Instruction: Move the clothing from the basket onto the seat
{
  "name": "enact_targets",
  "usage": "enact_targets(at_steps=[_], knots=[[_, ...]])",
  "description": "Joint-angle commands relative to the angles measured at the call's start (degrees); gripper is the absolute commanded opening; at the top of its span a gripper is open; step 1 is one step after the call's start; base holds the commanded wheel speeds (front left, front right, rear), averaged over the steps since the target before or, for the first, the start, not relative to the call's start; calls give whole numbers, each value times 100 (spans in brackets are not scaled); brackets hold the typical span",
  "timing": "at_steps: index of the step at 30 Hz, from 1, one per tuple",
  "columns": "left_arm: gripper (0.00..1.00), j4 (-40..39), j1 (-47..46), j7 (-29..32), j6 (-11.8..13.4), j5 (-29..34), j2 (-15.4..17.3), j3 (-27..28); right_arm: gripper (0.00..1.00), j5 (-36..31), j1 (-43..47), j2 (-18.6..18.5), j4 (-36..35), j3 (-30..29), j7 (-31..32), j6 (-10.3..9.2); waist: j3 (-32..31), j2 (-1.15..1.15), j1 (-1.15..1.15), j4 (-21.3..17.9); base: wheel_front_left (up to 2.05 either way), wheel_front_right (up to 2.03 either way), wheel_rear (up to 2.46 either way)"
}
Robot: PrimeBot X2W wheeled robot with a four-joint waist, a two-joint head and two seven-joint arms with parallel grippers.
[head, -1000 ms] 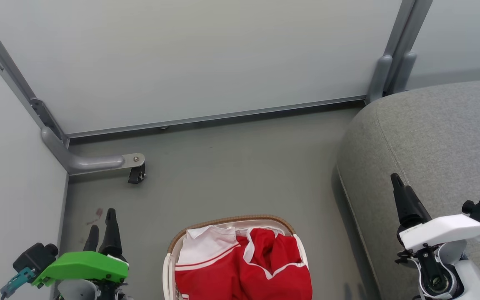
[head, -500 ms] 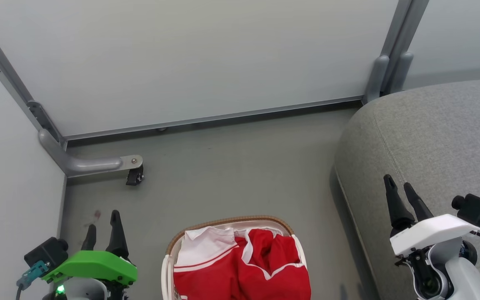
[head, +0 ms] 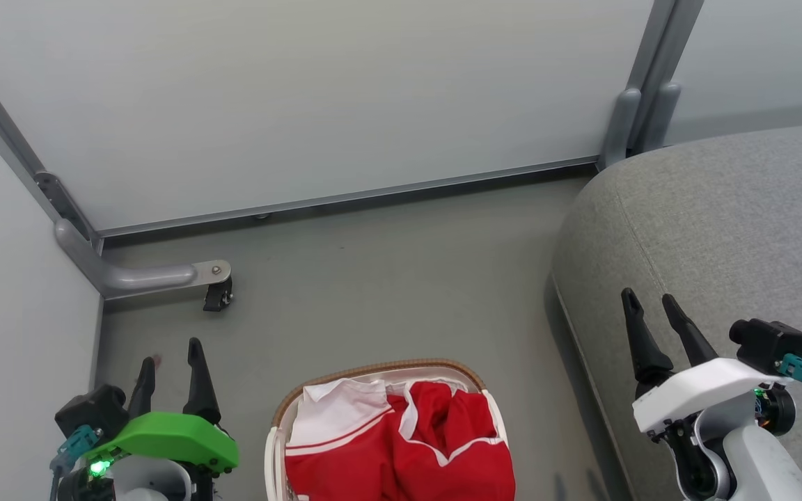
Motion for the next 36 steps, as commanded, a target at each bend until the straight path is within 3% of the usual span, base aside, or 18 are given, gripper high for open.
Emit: enact_targets(at_steps=[1, 18, 36], knots=[[100, -42, 1, -60, 50, 192, 22, -28, 100, -174, -102, -28, -19, 26, -71, 3, -1, 0, 0, -5, 0, 0, 0], [100, 75, 193, -294, 86, 1229, 47, -279, 100, -1287, 76, 40, 72, 70, -300, 3, -45, 0, 0, -57, 0, 0, 0], [100, 101, 482, -505, 163, 1940, -8, -317, 100, -2085, 237, 117, 361, 182, -520, 3, -105, 0, 0, -107, 0, 0, 0]])
